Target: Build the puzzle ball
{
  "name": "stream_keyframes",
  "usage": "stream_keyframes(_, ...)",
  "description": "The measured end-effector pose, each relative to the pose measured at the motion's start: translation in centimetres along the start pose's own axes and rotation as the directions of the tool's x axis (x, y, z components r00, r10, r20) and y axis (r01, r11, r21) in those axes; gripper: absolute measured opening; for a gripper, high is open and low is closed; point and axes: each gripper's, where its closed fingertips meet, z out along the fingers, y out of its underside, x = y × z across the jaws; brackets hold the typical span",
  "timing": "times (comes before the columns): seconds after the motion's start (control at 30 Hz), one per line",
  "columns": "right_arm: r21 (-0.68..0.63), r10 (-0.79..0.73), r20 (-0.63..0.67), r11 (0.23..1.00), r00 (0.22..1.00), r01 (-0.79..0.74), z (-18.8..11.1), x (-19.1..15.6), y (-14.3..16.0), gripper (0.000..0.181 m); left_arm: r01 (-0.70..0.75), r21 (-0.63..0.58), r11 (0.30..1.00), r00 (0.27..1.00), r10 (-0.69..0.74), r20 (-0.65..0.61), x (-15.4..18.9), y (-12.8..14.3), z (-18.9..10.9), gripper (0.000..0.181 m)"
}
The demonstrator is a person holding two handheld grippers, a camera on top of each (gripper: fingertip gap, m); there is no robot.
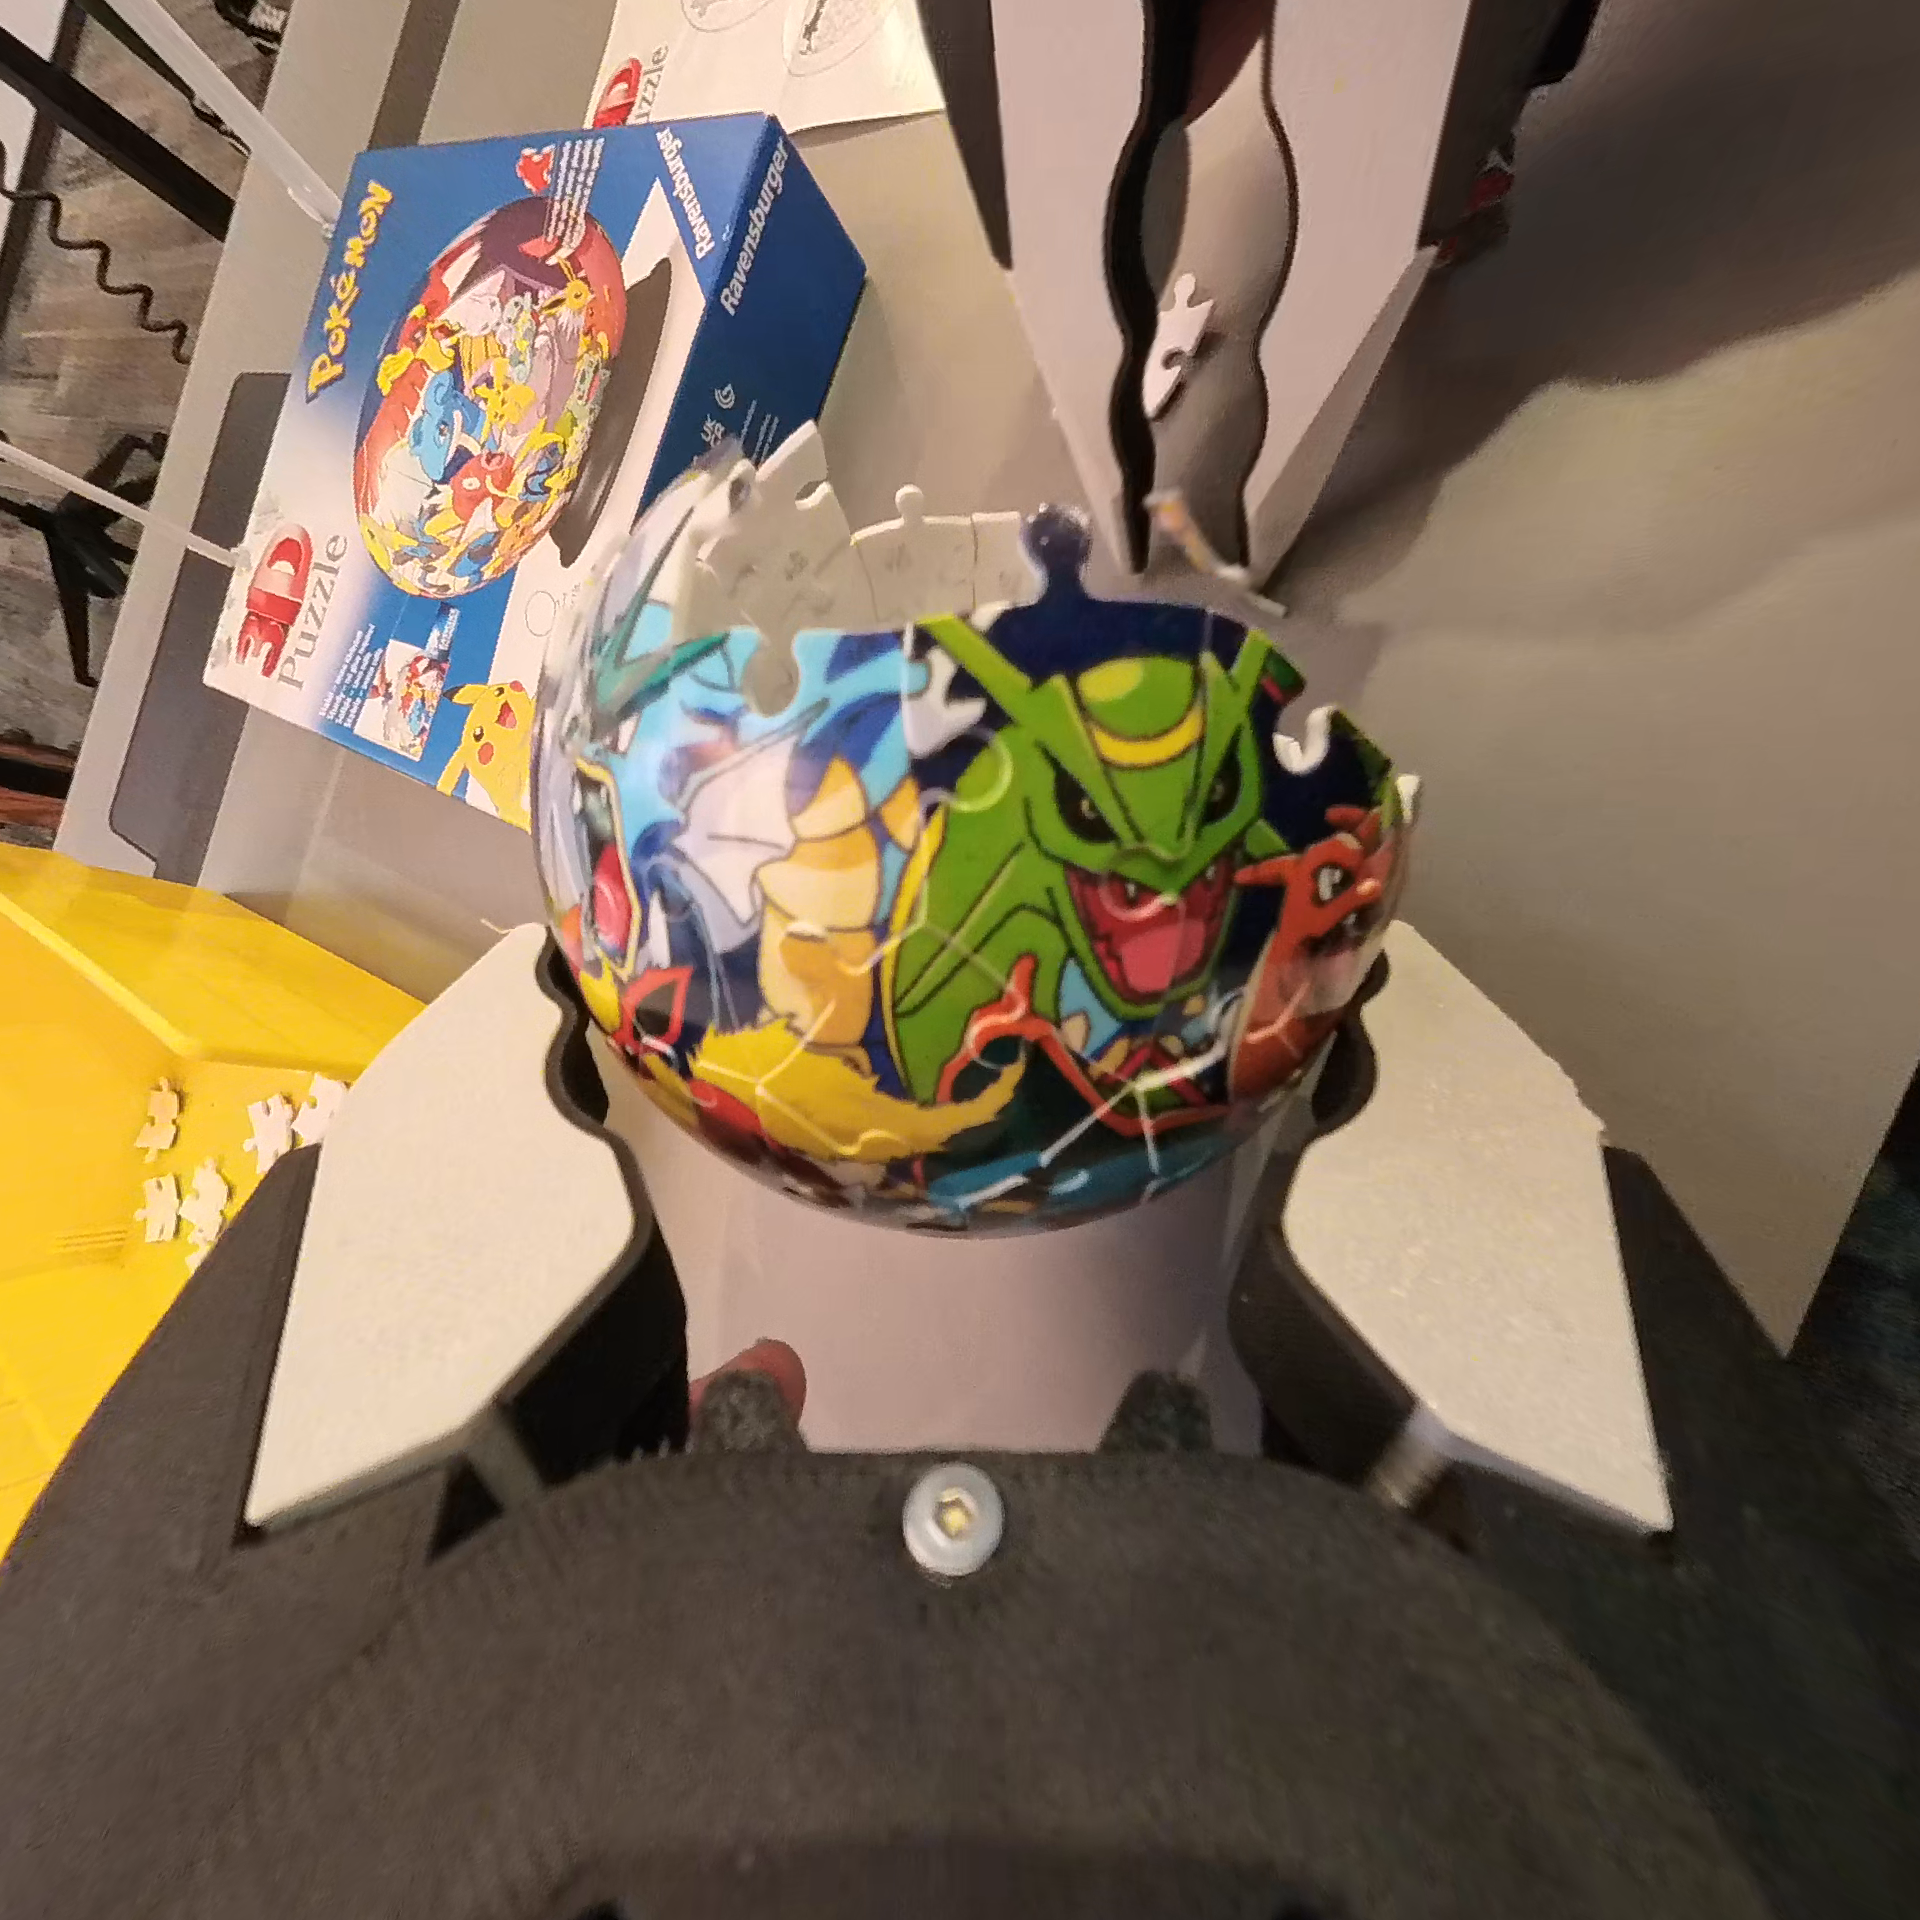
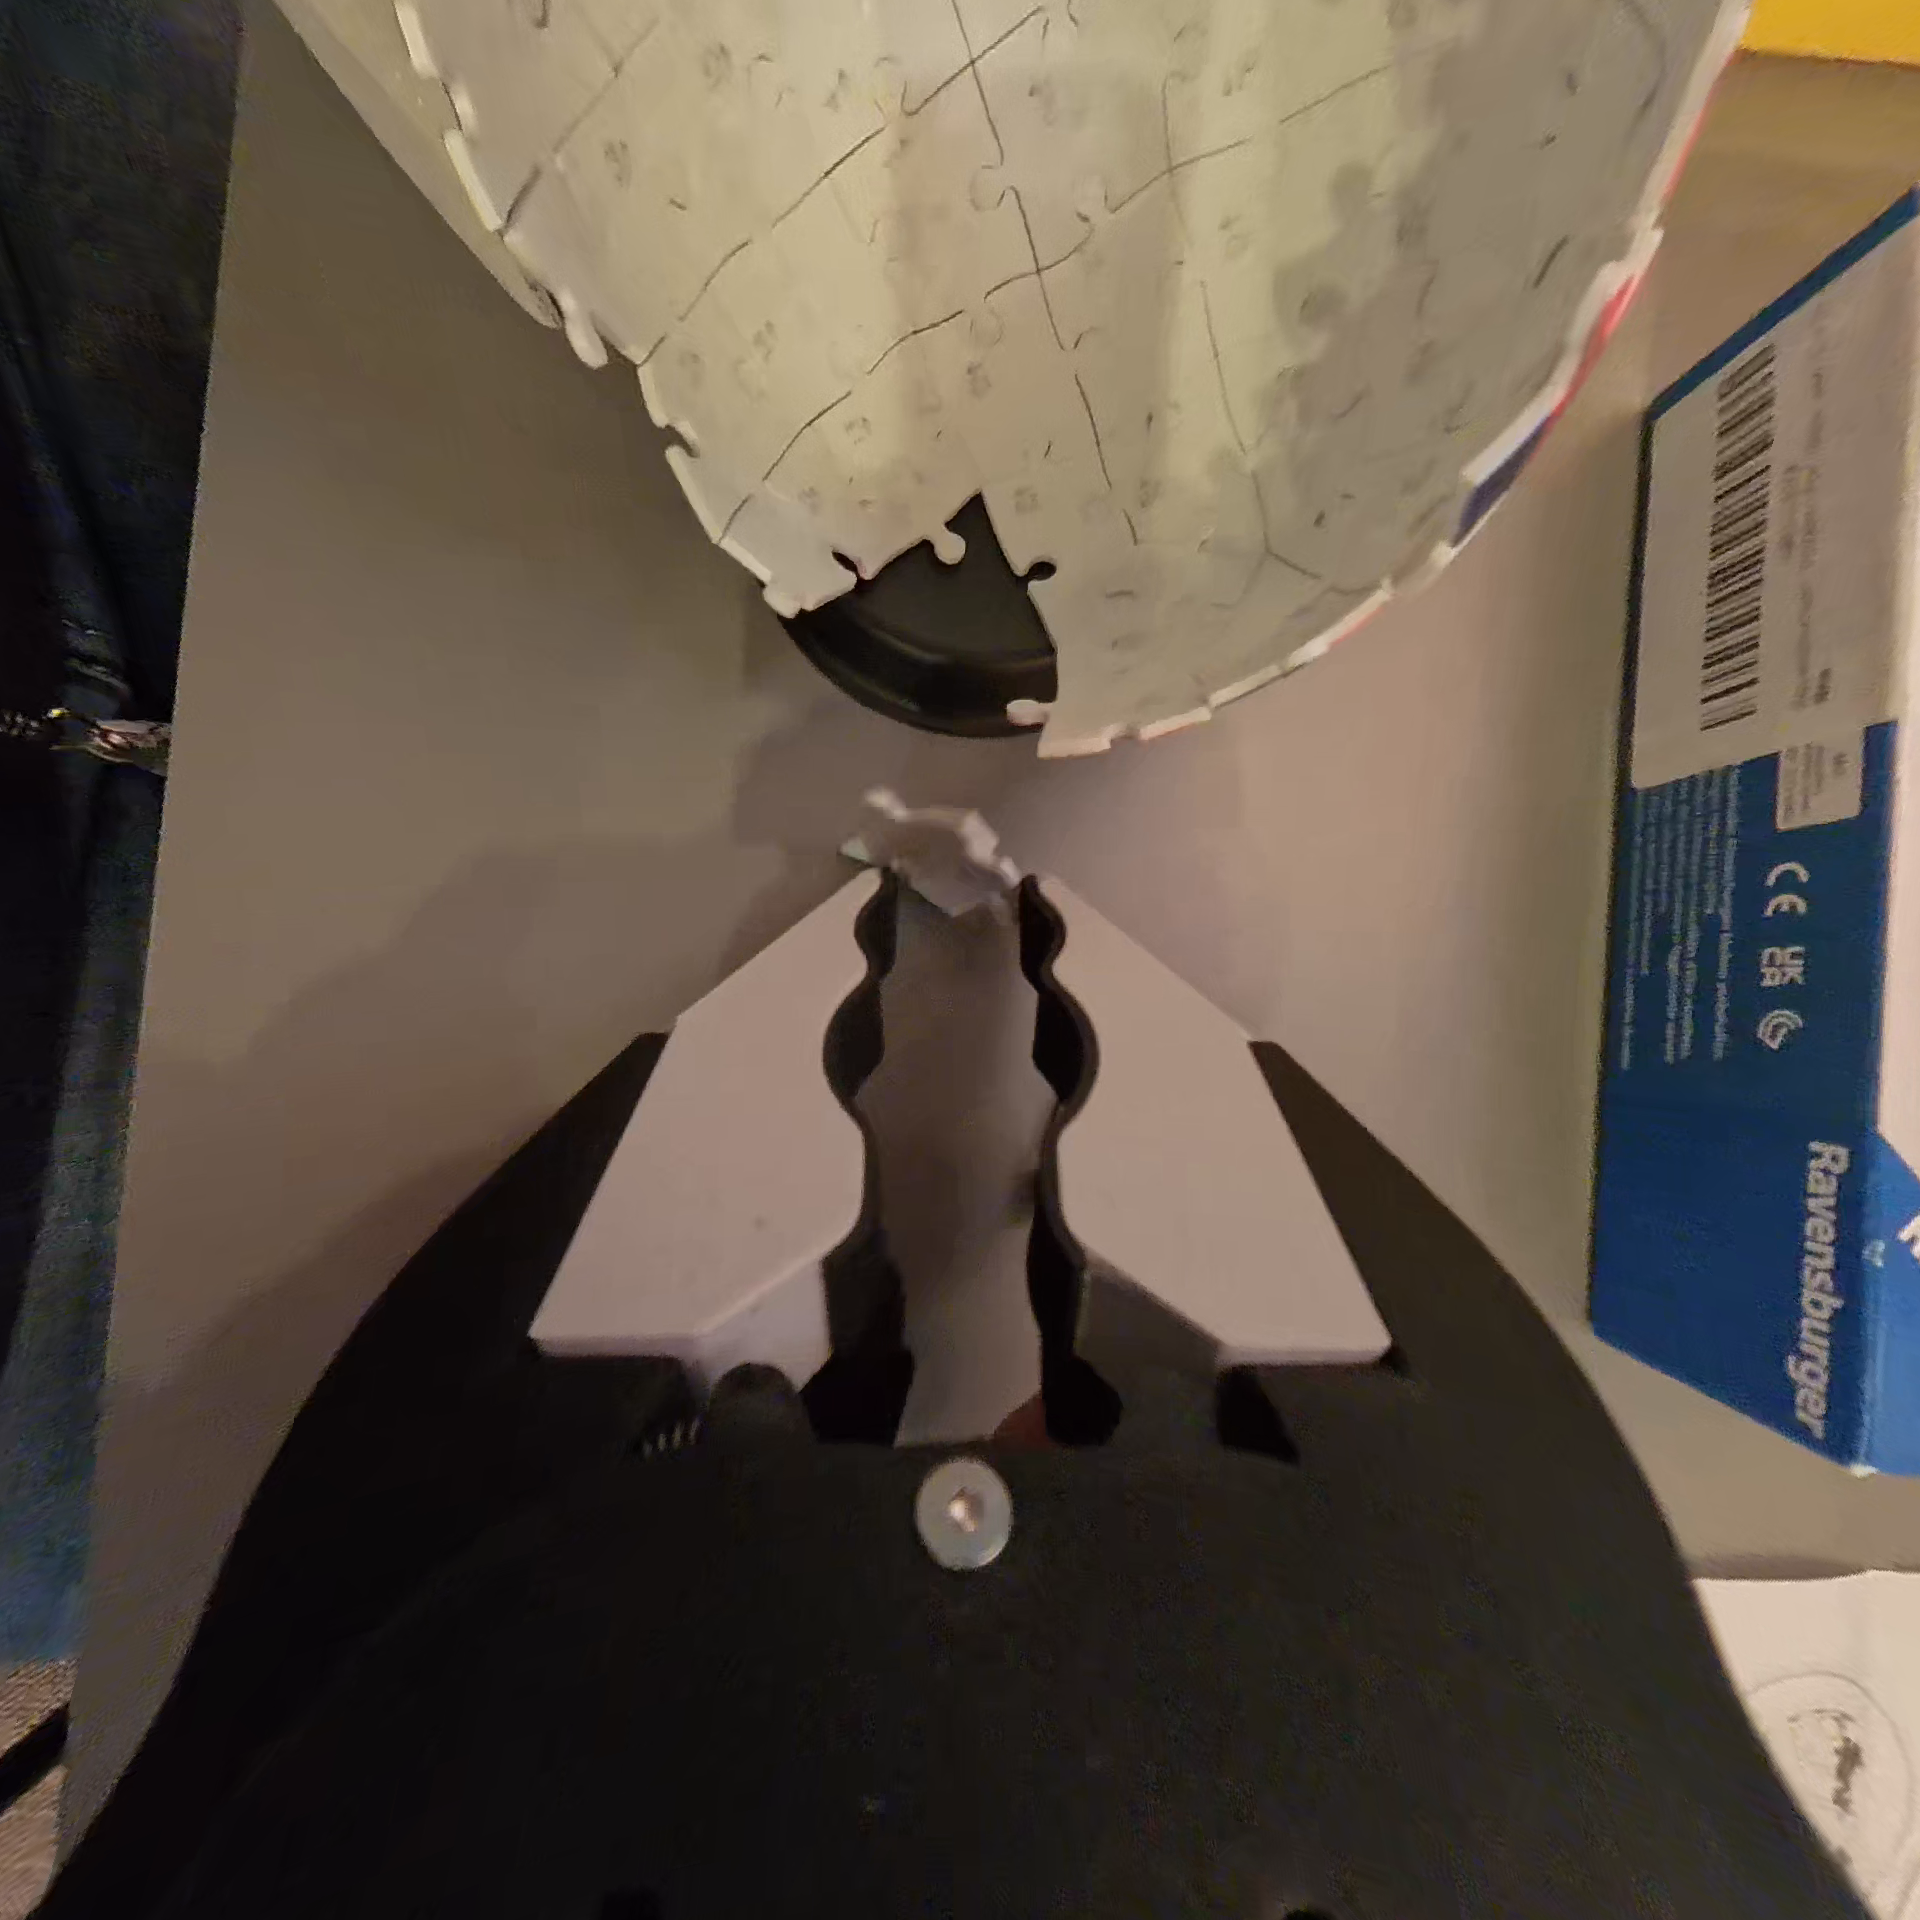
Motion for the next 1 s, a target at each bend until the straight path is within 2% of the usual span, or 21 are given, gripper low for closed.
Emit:
stream_keyframes(0.2,0.017,0.127,-0.035,0.992,0.991,-0.126,-0.4,-0.5,0.6,0.001,0.005,0.008,1.0,1.0,-0.005,-0.005,0.0,-0.1,0.1,0.133)
stream_keyframes(0.33,0.029,0.23,-0.043,0.973,0.972,-0.229,-0.8,-0.8,0.7,0.0,0.008,0.01,1.0,1.0,-0.008,-0.006,0.0,0.0,0.1,0.133)
stream_keyframes(0.53,0.071,0.428,-0.025,0.902,0.903,-0.426,-1.3,-2.0,0.1,0.0,0.002,0.006,1.0,1.0,-0.002,-0.001,0.0,0.0,0.0,0.133)
stream_keyframes(0.6,0.107,0.506,0.022,0.857,0.862,-0.505,-1.8,-2.2,-0.4,0.0,0.0,0.007,1.0,1.0,0.0,0.0,0.0,0.0,0.0,0.133)
stream_keyframes(0.73,0.191,0.658,0.166,0.709,0.734,-0.679,-2.5,-2.3,-2.1,0.0,-0.003,0.004,1.0,1.0,0.003,0.003,0.0,0.0,0.1,0.133)
stream_keyframes(0.93,0.229,0.745,0.262,0.57,0.614,-0.789,-1.9,-1.9,-4.0,0.0,-0.011,0.001,1.0,1.0,0.011,0.008,0.0,-0.1,0.1,0.133)
stream_keyframes(1.0,0.228,0.76,0.268,0.547,0.592,-0.806,-1.5,-1.8,-4.2,0.0,-0.012,0.0,1.0,1.0,0.012,0.009,0.0,-0.1,0.1,0.133)
